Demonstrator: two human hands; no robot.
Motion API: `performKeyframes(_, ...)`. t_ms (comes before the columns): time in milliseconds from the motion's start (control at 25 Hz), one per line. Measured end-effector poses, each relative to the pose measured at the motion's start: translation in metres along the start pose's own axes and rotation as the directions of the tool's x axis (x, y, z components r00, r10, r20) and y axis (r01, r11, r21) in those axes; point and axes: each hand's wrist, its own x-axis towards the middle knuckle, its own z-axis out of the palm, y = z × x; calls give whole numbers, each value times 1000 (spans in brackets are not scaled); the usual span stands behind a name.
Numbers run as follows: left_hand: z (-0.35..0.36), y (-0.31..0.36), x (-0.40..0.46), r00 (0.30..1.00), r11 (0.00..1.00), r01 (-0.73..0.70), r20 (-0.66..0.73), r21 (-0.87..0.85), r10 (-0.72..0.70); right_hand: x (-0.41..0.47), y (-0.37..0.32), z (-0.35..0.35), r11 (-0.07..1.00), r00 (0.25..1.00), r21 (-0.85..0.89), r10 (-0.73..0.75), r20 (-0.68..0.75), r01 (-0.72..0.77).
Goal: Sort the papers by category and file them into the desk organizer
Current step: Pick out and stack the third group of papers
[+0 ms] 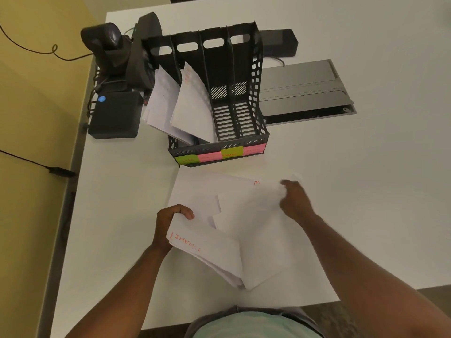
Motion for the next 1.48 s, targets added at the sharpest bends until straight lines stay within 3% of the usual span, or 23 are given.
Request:
performKeyframes(80,4,0,-2,999,999,54,-9,-10,-54,23,-40,8,993,982,44,-112,154,107)
performKeyframes(200,7,-3,-7,997,996,78,-17,-36,-78,49,-76,25,985,962,-69,-135,235,155)
performKeyframes(360,12,-9,-13,998,997,51,-49,58,-48,58,-90,47,903,958,-363,-143,250,229)
performKeyframes(520,16,-20,-24,996,980,-35,-69,196,49,57,-96,64,850,956,-454,-179,232,269)
performKeyframes(640,18,-21,-24,998,989,23,-57,147,-14,61,-96,63,868,939,-387,-215,270,310)
performKeyframes(680,20,-21,-22,999,988,-14,-45,153,21,62,-95,61,890,930,-323,-236,282,323)
performKeyframes(760,22,-18,-15,990,957,-132,-19,260,141,62,-93,54,926,919,-183,-273,285,331)
performKeyframes(960,26,-6,4,971,855,-237,88,461,222,47,-93,44,887,876,-35,-449,177,461)
performKeyframes(1000,27,-6,6,963,826,-265,100,498,249,39,-96,43,845,843,-35,-529,103,534)
performKeyframes(1080,30,-2,7,982,836,-171,17,521,190,24,-97,45,668,666,-119,-743,-62,734)
performKeyframes(1160,37,5,3,977,933,23,-208,359,56,6,-89,52,494,473,-191,-868,-150,848)
performKeyframes(1200,41,8,1,951,948,58,-306,314,43,-3,-84,57,447,420,-209,-893,-161,870)
performKeyframes(1280,45,9,-1,925,878,7,-336,480,177,-16,-77,64,415,387,-207,-907,-163,886)
performKeyframes(1360,42,5,2,910,626,-186,-107,757,400,-21,-75,63,389,370,-177,-919,-134,904)
performKeyframes(1400,39,2,5,894,515,-275,19,812,448,-20,-76,61,379,366,-158,-925,-106,912)
performKeyframes(1440,35,1,7,877,466,-337,94,818,471,-19,-78,61,417,408,-105,-908,-95,903)
performKeyframes(1480,31,-1,8,864,455,-381,135,805,484,-16,-81,57,529,530,29,-843,-90,848)
